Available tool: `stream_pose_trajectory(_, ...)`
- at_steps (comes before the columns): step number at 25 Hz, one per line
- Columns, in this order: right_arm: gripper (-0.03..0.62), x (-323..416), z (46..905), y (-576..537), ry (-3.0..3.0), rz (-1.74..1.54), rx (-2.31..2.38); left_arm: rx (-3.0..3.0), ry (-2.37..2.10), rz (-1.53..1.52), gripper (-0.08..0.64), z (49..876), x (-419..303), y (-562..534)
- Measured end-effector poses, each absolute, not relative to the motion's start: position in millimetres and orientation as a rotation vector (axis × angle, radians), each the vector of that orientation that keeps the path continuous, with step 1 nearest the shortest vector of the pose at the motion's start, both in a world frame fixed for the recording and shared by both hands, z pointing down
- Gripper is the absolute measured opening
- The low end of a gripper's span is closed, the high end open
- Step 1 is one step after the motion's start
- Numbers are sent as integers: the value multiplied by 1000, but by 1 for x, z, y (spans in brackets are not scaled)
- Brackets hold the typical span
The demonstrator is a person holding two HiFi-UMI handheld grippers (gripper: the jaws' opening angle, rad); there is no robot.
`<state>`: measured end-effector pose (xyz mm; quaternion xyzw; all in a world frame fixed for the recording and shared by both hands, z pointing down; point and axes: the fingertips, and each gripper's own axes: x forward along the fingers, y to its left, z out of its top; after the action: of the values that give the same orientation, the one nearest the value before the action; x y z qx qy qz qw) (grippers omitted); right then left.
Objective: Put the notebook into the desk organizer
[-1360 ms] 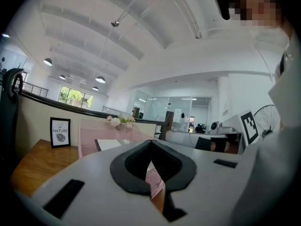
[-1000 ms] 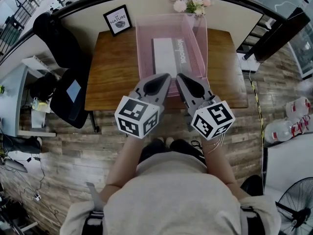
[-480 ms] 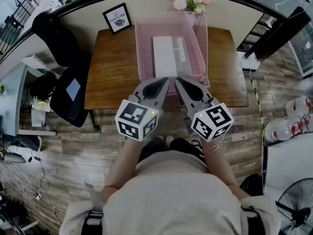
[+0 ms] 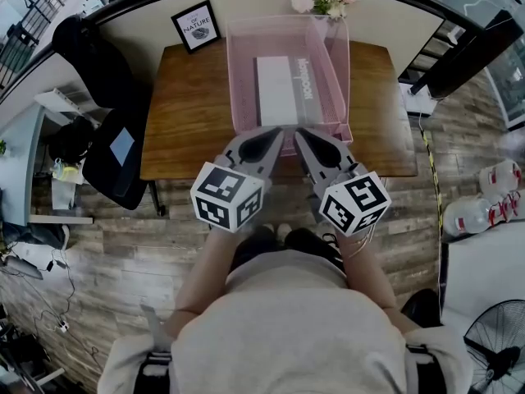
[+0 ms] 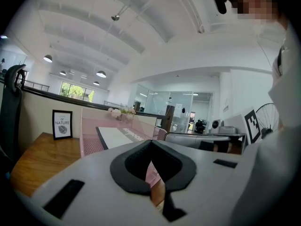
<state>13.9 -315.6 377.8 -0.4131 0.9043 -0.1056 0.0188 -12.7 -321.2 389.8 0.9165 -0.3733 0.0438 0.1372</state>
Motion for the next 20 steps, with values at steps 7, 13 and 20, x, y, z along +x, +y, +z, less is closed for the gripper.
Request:
stream_pose_trajectory(7,9,18,379,-315,2804,-333,-1296,2648,-1076,139,11,393,-13,-320)
stream_pose_trajectory(13,9,19,385,-316,2809,-361,-1300,2639,-1084,133,11,393,-12,-322)
stream_pose_trajectory(20,9,19,383,-317,2802,-358,-1305,2648,-1069,143,11,395,-9,-322)
